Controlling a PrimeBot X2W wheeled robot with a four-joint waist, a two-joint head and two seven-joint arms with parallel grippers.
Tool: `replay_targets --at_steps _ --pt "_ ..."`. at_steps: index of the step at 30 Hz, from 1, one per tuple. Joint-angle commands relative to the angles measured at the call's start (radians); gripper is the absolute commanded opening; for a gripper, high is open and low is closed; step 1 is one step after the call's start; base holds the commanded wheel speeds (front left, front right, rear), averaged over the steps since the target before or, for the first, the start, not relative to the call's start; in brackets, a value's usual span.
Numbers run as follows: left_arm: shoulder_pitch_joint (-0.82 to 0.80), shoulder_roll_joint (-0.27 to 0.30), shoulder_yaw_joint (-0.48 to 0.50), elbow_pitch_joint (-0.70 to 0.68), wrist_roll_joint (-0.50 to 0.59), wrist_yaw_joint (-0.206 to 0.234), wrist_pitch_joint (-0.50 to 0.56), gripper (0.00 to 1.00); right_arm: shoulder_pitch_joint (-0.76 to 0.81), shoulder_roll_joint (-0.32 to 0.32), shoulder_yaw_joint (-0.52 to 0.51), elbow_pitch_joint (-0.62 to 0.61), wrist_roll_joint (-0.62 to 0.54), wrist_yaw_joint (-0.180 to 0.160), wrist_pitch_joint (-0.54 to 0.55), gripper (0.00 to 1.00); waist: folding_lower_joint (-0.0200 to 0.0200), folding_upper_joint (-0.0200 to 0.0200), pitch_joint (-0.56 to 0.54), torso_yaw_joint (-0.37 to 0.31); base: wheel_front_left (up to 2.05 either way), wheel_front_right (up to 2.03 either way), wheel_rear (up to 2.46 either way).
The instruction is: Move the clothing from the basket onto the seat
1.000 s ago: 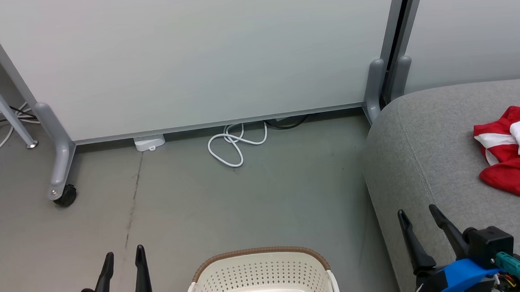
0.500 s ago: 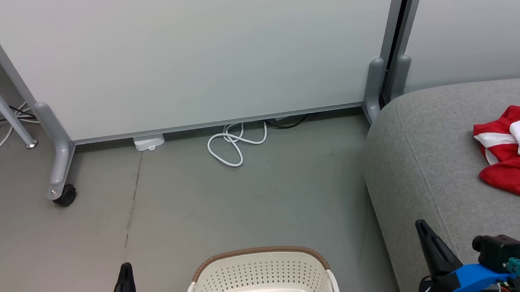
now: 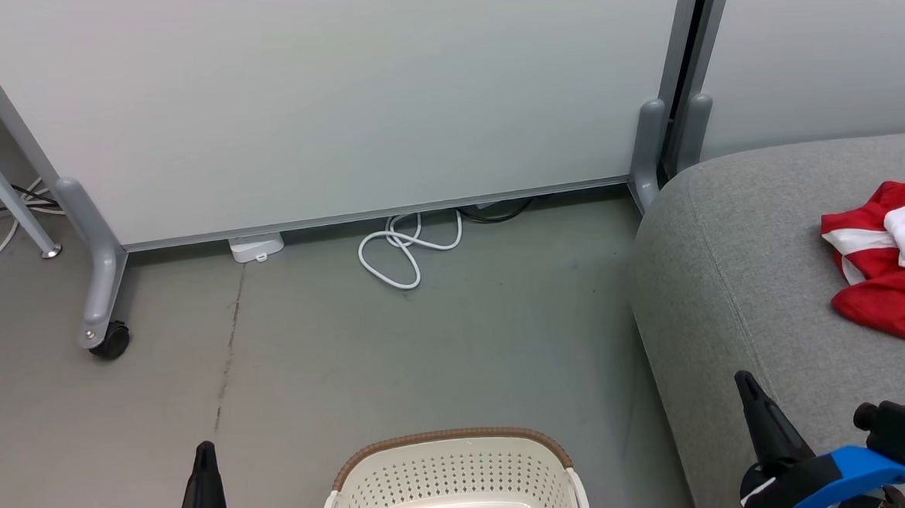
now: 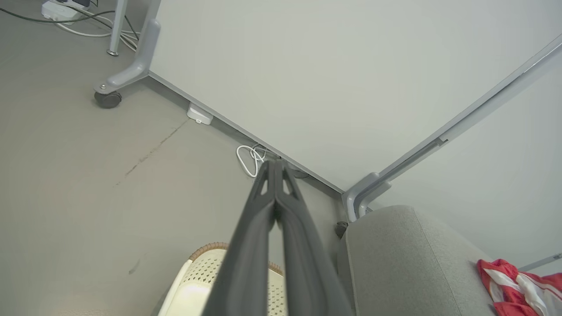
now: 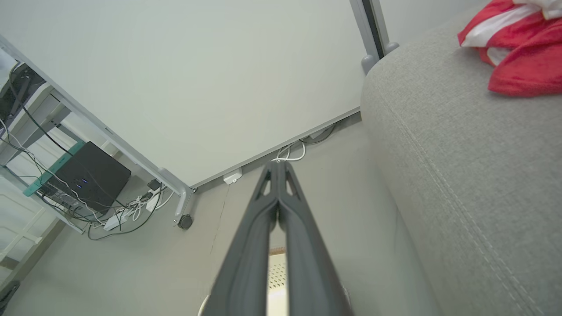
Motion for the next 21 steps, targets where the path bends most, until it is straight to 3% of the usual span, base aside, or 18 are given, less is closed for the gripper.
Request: replay_targets --at_steps 1,21 --pt "-0.037 0.000 0.011 -0.020 -0.031 -0.006 0.008 0.00 -0.035 -0.001 -0.005 -0.010 0.041 0.000 0.004 0.00 -0.0001 0.0000 0.000 0.000 0.00 0.00 0.00" --pt "-0.074 -0.008 0.043 -0.043 -0.273 -0.011 0.080 0.00 -0.063 -0.001 -0.027 0.001 0.325 0.000 0.037 0.00 -0.0001 0.0000 0.003 -0.006 0.00 0.00 0.00"
